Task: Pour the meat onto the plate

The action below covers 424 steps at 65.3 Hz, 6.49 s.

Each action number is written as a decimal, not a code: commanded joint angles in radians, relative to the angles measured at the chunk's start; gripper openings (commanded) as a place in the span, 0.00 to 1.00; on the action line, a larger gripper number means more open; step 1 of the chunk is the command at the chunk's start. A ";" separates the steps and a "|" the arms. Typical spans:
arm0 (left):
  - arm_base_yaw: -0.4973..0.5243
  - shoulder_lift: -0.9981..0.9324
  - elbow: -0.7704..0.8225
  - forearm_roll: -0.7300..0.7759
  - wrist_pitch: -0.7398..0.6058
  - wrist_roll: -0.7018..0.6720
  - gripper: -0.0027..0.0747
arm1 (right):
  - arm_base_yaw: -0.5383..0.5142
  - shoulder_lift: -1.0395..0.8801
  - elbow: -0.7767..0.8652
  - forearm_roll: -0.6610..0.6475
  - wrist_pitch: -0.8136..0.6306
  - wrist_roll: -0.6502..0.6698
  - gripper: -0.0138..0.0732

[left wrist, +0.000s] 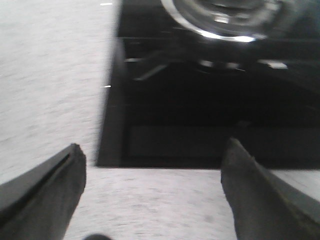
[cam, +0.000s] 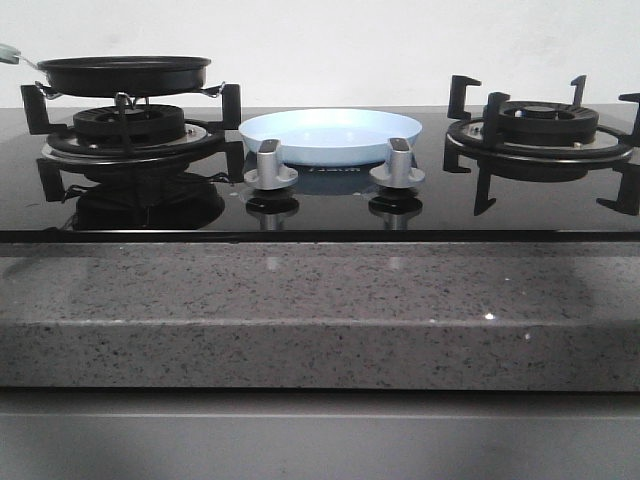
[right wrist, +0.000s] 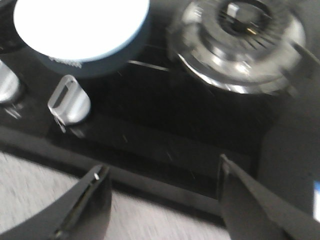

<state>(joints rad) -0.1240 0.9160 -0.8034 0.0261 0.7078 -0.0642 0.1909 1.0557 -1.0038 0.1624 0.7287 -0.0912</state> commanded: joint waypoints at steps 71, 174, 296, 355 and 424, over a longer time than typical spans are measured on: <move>-0.181 -0.123 0.028 -0.002 -0.083 0.007 0.75 | 0.033 1.021 -1.118 0.142 0.307 -0.043 0.57; -0.181 -0.123 0.028 -0.002 -0.083 0.007 0.75 | 0.067 0.788 -0.910 0.241 0.163 -0.066 0.03; 0.145 0.151 -0.250 -0.290 -0.027 0.175 0.82 | 0.127 0.509 -0.320 0.246 -0.066 -0.097 0.03; 0.492 0.676 -0.370 -1.559 0.108 0.733 0.82 | 0.127 0.509 -0.320 0.246 -0.066 -0.097 0.03; 0.425 0.881 -0.545 -1.681 0.212 0.768 0.72 | 0.127 0.509 -0.320 0.246 -0.066 -0.097 0.03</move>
<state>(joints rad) 0.3049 1.8448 -1.3167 -1.5989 0.8931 0.6986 0.3181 1.6055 -1.3007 0.3828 0.7112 -0.1792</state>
